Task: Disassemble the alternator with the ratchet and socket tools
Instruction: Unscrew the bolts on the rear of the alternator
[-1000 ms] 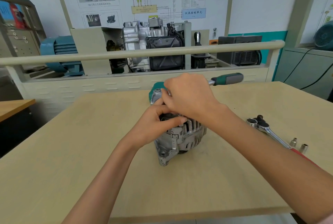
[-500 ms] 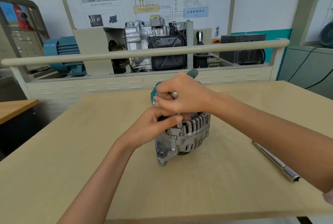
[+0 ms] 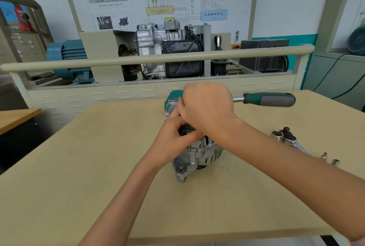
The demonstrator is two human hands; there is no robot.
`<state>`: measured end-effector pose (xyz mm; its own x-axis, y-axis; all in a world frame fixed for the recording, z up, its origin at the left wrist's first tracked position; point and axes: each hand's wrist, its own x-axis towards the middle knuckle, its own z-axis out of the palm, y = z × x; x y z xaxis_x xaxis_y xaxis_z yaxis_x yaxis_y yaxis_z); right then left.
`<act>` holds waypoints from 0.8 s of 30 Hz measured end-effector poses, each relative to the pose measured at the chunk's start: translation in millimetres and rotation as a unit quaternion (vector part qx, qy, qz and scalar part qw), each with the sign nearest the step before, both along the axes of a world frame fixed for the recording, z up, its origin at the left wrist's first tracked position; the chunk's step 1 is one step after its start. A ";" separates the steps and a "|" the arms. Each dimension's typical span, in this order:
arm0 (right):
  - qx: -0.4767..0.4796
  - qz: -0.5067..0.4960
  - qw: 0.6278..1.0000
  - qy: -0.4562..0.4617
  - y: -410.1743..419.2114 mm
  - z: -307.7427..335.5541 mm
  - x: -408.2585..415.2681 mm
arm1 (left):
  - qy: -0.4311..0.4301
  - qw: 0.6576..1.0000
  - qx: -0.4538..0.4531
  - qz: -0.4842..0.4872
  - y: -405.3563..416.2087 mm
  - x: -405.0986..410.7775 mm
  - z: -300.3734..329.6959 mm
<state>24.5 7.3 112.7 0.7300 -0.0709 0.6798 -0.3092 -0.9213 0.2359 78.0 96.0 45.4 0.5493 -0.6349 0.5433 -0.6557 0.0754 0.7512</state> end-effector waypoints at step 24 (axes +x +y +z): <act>0.058 0.080 0.995 0.019 -21.2 1.9 -3.4 | 0.040 0.998 0.035 -0.019 3.0 1.5 11.0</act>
<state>21.1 -13.9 114.6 0.7635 -0.0285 0.6452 -0.1494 -0.9797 0.1336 79.5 99.0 56.4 0.5641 -0.6911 0.4519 -0.5911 0.0441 0.8054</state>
